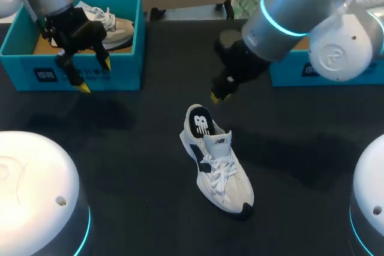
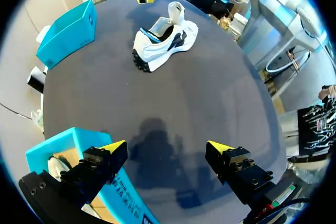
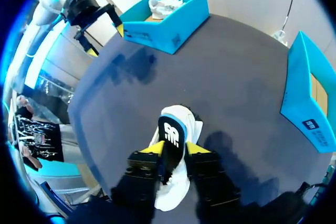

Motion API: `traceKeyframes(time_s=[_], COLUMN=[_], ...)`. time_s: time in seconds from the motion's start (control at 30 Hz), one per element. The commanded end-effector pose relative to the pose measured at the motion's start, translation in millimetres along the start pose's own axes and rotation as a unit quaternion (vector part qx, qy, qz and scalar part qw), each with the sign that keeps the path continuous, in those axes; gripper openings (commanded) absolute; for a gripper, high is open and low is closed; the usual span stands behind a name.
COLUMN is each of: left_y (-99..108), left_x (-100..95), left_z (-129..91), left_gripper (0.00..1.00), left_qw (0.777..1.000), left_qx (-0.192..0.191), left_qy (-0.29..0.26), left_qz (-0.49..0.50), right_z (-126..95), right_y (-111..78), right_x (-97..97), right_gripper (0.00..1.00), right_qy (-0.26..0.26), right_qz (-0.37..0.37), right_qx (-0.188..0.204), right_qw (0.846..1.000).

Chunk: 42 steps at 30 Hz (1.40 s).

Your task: Take the shoe out of the shoebox, open the shoe tongue, remove and reinsert the insole, then place the shoe into the shoebox

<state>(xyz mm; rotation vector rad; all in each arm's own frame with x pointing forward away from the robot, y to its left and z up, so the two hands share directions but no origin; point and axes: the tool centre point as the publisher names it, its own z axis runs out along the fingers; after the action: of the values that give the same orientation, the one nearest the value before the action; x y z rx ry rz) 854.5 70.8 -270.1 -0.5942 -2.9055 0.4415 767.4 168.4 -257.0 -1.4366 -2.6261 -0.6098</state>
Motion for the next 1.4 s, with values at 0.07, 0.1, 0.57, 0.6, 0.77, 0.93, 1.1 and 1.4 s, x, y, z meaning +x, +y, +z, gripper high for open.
traceKeyframes(time_s=[0.07, 0.1, 0.57, 0.6, 0.77, 0.93, 1.1, 1.4], left_y=[10.5, 12.7, 12.7, 12.7, 12.7, 12.7, 12.7, 12.7], left_x=[-4.6, -5.8, -5.8, -5.8, -5.8, -5.8, -5.8, -5.8], left_z=[-13.7, -15.9, -15.9, -15.9, -15.9, -15.9, -15.9, -15.9], left_gripper=[1.0, 1.0, 1.0, 1.0, 1.0, 1.0, 1.0, 1.0], left_qw=[1.0, 1.0, 1.0, 1.0, 1.0, 1.0, 1.0, 1.0], left_qx=[0.0, -0.002, -0.002, -0.002, -0.002, -0.002, -0.002, -0.002], left_qy=[-0.003, -0.008, -0.008, -0.008, -0.008, -0.008, -0.008, -0.008], left_qz=[0.013, 0.015, 0.015, 0.015, 0.015, 0.015, 0.015, 0.015], right_z=[13.3, 13.9, 17.3, 17.3, 29.8, 43.5, 53.5, 69.8], right_y=[10.7, 11.4, 11.3, 11.3, 10.3, 6.6, 2.5, -2.8], right_x=[15.1, 16.2, 23.8, 23.8, 40.6, 45.9, 49.1, 39.3], right_gripper=[0.0, 0.0, 0.0, 0.0, 0.0, 0.0, 0.0, 0.0], right_qy=[-0.093, -0.099, -0.159, -0.159, -0.199, -0.213, -0.225, -0.221], right_qz=[0.005, 0.006, 0.014, 0.014, 0.035, 0.045, 0.061, 0.05], right_qx=[-0.001, -0.003, 0.017, 0.017, 0.009, 0.008, 0.017, 0.0], right_qw=[0.996, 0.995, 0.987, 0.987, 0.979, 0.976, 0.972, 0.974])
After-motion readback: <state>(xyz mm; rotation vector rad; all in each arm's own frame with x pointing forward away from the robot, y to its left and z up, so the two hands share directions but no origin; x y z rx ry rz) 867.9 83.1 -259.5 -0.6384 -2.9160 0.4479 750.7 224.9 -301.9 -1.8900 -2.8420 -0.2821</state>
